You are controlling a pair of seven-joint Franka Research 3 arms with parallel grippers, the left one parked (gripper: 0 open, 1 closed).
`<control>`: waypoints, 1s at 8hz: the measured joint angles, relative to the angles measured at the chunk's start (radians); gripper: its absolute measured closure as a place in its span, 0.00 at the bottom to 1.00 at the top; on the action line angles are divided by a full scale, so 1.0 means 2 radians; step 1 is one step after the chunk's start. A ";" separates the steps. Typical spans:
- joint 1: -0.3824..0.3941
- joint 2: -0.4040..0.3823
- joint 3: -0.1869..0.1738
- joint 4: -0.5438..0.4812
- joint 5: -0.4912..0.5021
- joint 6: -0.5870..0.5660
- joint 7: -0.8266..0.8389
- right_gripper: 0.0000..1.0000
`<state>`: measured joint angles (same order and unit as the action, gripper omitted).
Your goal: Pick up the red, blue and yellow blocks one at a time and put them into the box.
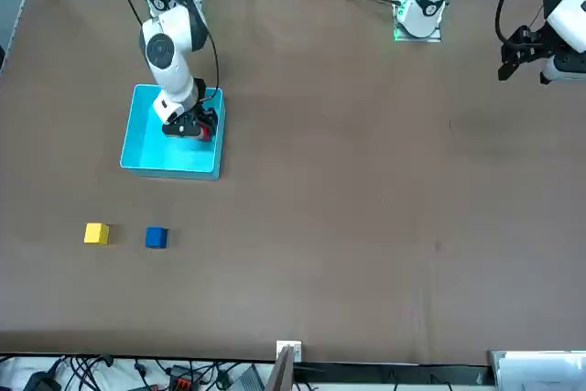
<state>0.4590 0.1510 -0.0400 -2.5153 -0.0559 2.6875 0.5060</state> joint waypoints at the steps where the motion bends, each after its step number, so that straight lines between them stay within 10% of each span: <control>1: 0.000 -0.002 0.000 0.002 0.000 -0.004 0.000 0.00; 8: -0.061 -0.056 -0.009 0.091 -0.001 -0.104 -0.070 0.00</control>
<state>0.3379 0.0392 -0.0571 -2.3331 -0.0577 2.4796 0.3662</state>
